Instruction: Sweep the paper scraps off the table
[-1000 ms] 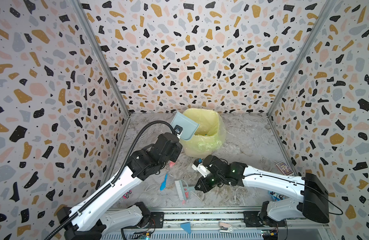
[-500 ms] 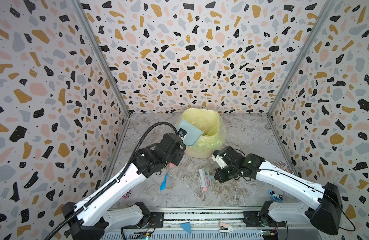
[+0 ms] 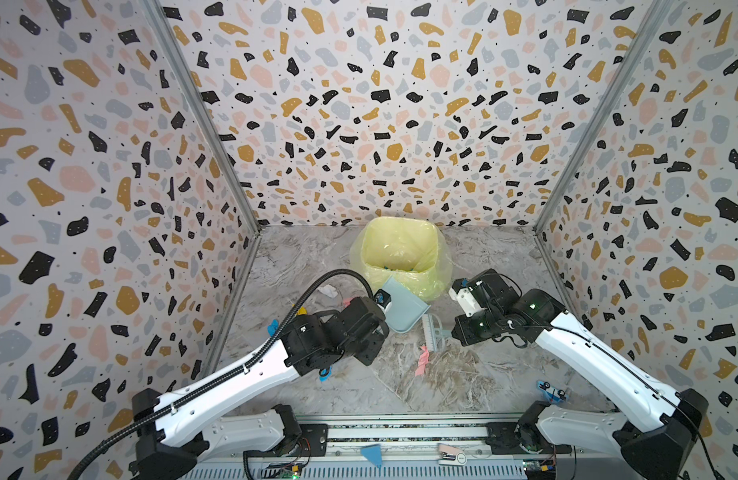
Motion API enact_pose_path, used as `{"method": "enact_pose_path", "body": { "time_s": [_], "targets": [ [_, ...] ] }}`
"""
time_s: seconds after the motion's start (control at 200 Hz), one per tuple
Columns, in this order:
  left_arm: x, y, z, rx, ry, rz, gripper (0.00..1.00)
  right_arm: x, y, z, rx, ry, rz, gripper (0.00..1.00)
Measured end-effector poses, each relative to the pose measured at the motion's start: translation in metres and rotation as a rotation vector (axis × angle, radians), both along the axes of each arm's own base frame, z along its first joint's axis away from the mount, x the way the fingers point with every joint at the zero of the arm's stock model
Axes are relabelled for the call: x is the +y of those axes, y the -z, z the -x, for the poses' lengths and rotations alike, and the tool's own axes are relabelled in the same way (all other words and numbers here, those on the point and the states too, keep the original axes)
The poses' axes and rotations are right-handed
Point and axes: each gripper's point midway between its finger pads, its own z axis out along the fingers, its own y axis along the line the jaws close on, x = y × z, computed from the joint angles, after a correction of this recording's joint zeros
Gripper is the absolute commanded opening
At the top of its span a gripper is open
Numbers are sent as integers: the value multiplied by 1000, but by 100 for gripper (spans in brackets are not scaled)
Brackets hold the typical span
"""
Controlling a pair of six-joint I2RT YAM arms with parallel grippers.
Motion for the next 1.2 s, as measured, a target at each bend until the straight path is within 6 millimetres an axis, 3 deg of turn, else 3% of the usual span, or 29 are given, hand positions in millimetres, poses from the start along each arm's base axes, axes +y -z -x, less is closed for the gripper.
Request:
{"method": "enact_pose_path", "body": {
  "time_s": [0.275,0.516,0.831,1.201],
  "targets": [
    [-2,57,47,176,33,-45,20,-24,15,6,34,14,139,0],
    [8,100,74,297,22,-91,20,-26,23,1,53,5,190,0],
    [6,123,95,365,72,-131,21,-6,27,-8,59,-64,237,0],
    [4,136,103,378,118,-189,21,8,32,-7,69,-126,287,0]
  ]
}}
